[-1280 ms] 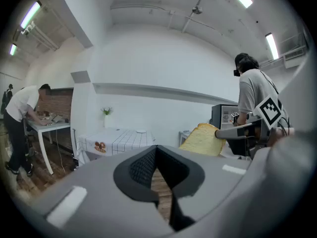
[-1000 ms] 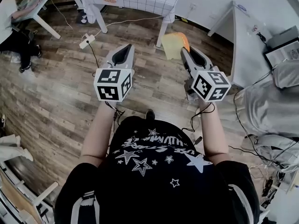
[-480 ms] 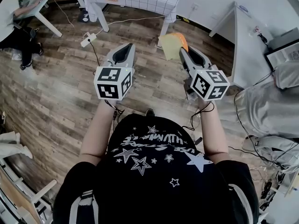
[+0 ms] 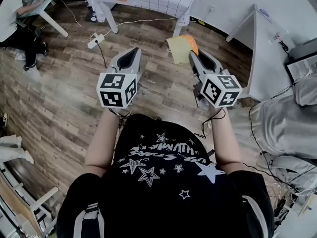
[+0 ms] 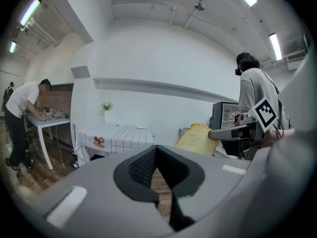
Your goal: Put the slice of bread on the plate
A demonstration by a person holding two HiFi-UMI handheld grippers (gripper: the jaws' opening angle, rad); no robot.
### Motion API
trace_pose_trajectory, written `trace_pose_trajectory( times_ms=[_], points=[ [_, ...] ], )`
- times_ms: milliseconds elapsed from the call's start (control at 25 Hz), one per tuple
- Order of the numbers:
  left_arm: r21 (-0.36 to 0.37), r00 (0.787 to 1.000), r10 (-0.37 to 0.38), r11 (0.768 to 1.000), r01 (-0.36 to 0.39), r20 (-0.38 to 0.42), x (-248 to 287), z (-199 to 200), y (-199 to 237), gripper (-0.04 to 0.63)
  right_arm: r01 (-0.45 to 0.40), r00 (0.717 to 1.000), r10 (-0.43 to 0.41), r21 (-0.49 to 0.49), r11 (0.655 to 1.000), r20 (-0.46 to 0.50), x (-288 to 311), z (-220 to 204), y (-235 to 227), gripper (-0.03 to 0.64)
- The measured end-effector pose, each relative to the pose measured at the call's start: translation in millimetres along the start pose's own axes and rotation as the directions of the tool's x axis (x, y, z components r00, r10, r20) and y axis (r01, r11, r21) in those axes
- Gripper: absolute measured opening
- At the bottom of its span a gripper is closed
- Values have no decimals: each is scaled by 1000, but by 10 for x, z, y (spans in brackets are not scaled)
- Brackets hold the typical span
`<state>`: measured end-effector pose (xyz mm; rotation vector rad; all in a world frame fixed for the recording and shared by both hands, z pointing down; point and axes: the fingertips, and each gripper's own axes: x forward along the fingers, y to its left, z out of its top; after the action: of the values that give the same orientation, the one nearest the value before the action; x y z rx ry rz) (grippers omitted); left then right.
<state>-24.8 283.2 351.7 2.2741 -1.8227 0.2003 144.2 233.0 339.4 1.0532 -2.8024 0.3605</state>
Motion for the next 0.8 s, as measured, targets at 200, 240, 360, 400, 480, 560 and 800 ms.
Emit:
trace_pose_trajectory(
  times_ms=[200,240,360,400,480,560,800],
  points=[
    [-27,999,31,999,-32,-28,115,-81,99,8,-2,1000,3,29,1000,-25,132,-77,-155,92],
    [-26,999,32,999,-33,-32,156,-85,117,9,1,1000,0,36,999,-25,159,-80,-194,92],
    [-23,999,34,999,-35,-40,303,-98,203,8,8,999,-6,50,999,-35,277,-116,-298,92],
    [-25,999,30,999,-31,-44,361,-113,231,9,14,999,-12,53,998,-42,316,-139,-337,92],
    [-30,999,14,999,-16,-51,514,-133,288,8,35,998,-32,58,998,-54,401,-164,-448,92],
    [-34,998,-3,999,1,-55,723,-119,373,8,60,997,-57,60,996,-59,520,-146,-594,92],
    [-21,997,-55,998,54,-54,1480,57,728,9,121,991,-118,54,991,-68,1033,27,-1055,92]
  ],
)
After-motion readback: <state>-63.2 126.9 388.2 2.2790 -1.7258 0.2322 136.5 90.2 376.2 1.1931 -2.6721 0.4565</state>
